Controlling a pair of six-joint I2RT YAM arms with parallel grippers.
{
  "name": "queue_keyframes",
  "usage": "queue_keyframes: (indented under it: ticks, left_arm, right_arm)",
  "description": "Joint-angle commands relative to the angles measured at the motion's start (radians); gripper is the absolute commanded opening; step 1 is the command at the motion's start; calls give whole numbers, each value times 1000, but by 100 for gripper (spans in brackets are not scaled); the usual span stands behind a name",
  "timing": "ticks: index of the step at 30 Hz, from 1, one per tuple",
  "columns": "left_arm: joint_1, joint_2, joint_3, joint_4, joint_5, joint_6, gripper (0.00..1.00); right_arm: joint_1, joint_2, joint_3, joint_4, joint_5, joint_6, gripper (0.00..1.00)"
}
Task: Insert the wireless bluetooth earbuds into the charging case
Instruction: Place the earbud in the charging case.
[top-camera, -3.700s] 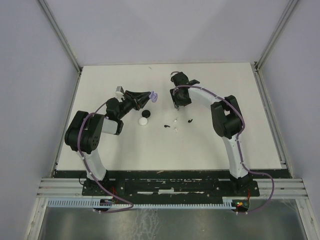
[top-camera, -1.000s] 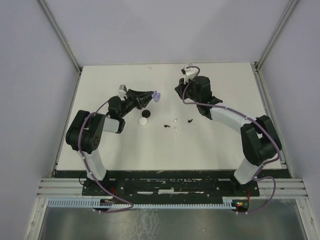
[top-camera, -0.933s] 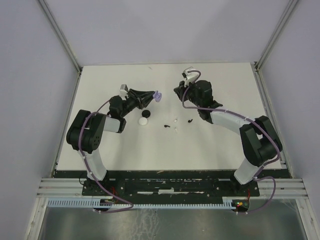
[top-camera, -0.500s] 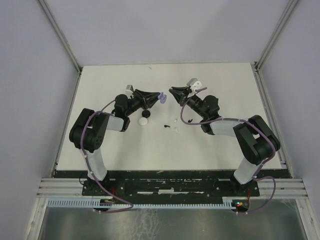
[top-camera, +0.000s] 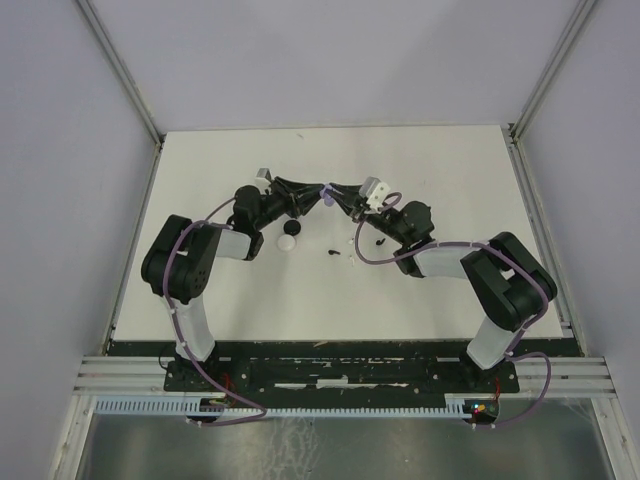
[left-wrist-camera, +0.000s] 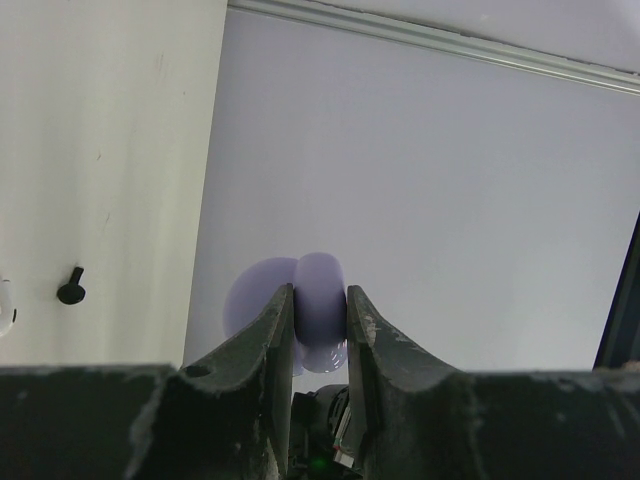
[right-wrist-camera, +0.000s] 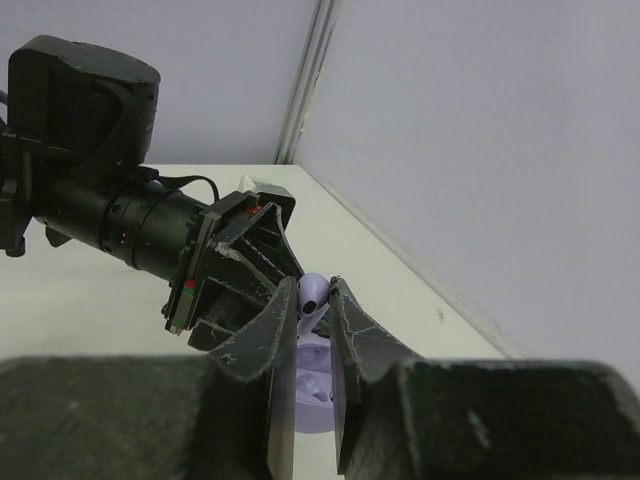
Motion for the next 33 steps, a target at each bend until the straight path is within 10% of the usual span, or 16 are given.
queue_keyframes:
  ticks: [1, 33]
  left_arm:
    - [-4, -15, 41, 16, 13, 15, 3]
    - [-4, -41, 41, 96, 76, 44, 3]
  right_arm:
    - [6, 0, -10, 22, -12, -63, 1]
    - [7, 53, 1, -30, 55, -75, 1]
